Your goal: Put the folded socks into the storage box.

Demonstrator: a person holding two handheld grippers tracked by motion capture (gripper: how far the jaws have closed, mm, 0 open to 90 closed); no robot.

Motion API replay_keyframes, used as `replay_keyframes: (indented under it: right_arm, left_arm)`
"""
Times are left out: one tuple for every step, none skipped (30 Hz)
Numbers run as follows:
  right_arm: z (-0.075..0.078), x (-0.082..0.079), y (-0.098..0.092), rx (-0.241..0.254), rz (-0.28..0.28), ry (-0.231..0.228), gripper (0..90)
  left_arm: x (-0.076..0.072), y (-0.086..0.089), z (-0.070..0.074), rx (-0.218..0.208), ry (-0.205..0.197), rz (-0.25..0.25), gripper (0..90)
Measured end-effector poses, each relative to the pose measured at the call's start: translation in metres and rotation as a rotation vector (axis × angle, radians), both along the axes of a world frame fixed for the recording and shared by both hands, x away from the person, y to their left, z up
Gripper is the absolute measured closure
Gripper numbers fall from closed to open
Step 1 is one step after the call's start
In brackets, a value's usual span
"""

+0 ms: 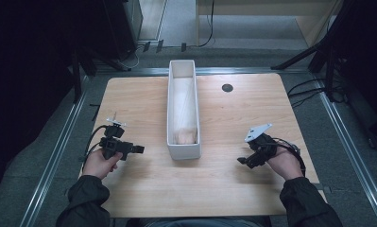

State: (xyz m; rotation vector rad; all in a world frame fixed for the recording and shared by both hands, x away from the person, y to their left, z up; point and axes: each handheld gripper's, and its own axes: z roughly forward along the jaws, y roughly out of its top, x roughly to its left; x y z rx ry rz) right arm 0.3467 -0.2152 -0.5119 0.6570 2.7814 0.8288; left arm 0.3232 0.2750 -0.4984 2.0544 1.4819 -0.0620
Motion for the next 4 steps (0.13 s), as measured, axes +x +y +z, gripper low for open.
replay_keyframes:
  right_arm:
    - [0.0002, 0.0001, -0.0002, 0.001, -0.001, 0.0, 16.8]
    - [0.0, 0.0002, -0.0003, 0.003, -0.002, 0.002, 16.9]
    - [0.0, 0.0002, -0.0003, 0.003, -0.002, 0.002, 16.9]
    - [-0.0002, 0.0004, -0.0004, 0.004, 0.0, 0.003, 17.0]
  left_arm:
    - [0.0, 0.0, 0.0, 0.0, 0.0, 0.0, 32.2]
    - [0.0003, -0.0005, -0.0002, 0.0, 0.002, -0.004, 32.0]
    - [0.0003, -0.0005, -0.0002, 0.0, 0.002, -0.004, 32.0]
    - [0.0004, -0.0007, -0.0005, 0.002, 0.003, -0.005, 32.0]
